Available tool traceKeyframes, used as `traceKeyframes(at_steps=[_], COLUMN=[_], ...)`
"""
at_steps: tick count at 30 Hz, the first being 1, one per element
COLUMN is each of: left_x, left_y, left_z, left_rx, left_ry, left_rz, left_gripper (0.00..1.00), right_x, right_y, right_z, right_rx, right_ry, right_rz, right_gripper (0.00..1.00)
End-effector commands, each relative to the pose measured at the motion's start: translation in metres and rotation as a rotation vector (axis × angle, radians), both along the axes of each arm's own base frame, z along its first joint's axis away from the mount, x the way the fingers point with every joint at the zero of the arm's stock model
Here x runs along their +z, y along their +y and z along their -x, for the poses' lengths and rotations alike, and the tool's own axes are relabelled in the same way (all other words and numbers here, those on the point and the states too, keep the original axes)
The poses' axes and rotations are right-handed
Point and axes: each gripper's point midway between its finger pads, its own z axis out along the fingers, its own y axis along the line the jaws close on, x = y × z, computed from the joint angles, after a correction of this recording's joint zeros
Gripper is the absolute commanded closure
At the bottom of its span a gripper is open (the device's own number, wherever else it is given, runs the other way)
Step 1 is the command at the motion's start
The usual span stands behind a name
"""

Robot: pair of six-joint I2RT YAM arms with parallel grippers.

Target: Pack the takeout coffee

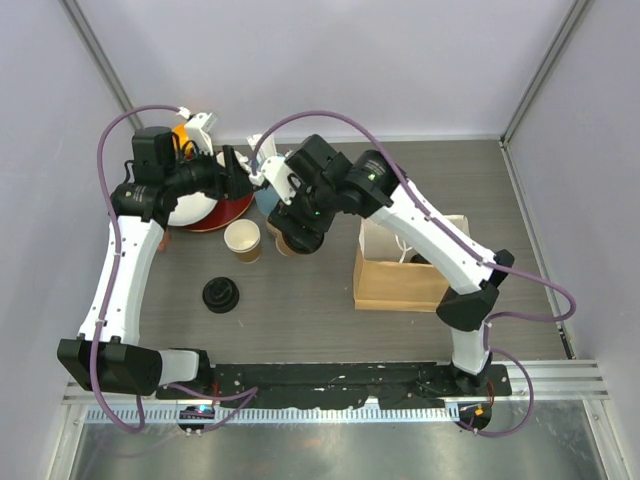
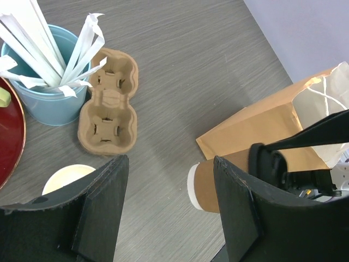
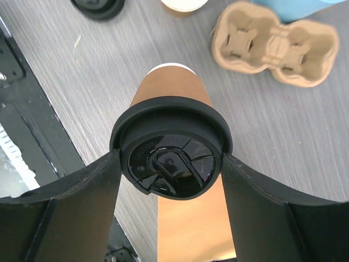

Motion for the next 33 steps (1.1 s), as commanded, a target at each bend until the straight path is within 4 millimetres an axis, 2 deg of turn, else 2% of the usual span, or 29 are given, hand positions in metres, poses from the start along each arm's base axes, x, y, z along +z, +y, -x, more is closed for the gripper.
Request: traceKeyframes(at_steps=[1, 6, 9, 10, 16, 18, 20, 21, 25, 26, 27, 29, 30, 33], left_x=[0.021, 0.021, 0.022, 0.022, 0.028, 0.028, 0.031, 0.032, 0.032, 0.032, 0.034, 0.036, 0.044, 0.04], left_y=[-0.003, -0.009, -0.02, -0.029, -0.063, -0.073, -0.092, -0.104, -0.133, -0.139, -0.151, -0.163, -0.173, -0.194], left_z=[-0.003, -0.005, -0.002, 0.001, 0.011, 0.011, 0.019, 0.023, 0.025, 0.024, 0.027, 0.028, 0.033, 0.036], left_rx=[-0.01, -0.014, -0.047, -0.076, -0.187, -0.212, -0.268, -0.303, -0.357, -0.366, -0.394, -0.411, -0.437, -0.473], left_ry=[-0.062, -0.039, -0.032, -0.032, -0.05, -0.047, -0.053, -0.05, -0.039, -0.043, -0.049, -0.055, -0.072, -0.061], left_rz=[0.034, 0.037, 0.037, 0.036, 0.025, 0.022, 0.023, 0.025, 0.028, 0.026, 0.027, 0.025, 0.032, 0.028], left_gripper=[0.34, 0.36, 0.37, 0.38, 0.39, 0.4, 0.41, 0.4, 0.41, 0.4, 0.4, 0.4, 0.39, 0.38], right_x=[0.062, 0.109, 0.123, 0.129, 0.157, 0.156, 0.156, 0.153, 0.143, 0.135, 0.135, 0.13, 0.13, 0.121], right_y=[-0.028, -0.053, -0.072, -0.084, -0.13, -0.139, -0.15, -0.153, -0.171, -0.173, -0.179, -0.181, -0.184, -0.19], right_z=[0.007, 0.013, 0.014, 0.015, 0.033, 0.038, 0.047, 0.05, 0.064, 0.065, 0.069, 0.07, 0.073, 0.074], right_rx=[-0.124, -0.247, -0.326, -0.377, -0.539, -0.569, -0.593, -0.599, -0.63, -0.638, -0.634, -0.634, -0.633, -0.633], right_ry=[-0.077, -0.134, -0.165, -0.173, -0.184, -0.172, -0.148, -0.137, -0.107, -0.101, -0.103, -0.1, -0.1, -0.1], right_rz=[-0.107, -0.239, -0.264, -0.275, -0.378, -0.381, -0.395, -0.396, -0.395, -0.369, -0.375, -0.358, -0.363, -0.33], right_gripper=[0.35, 0.34, 0.36, 0.36, 0.38, 0.39, 0.39, 0.39, 0.39, 0.39, 0.39, 0.39, 0.39, 0.39])
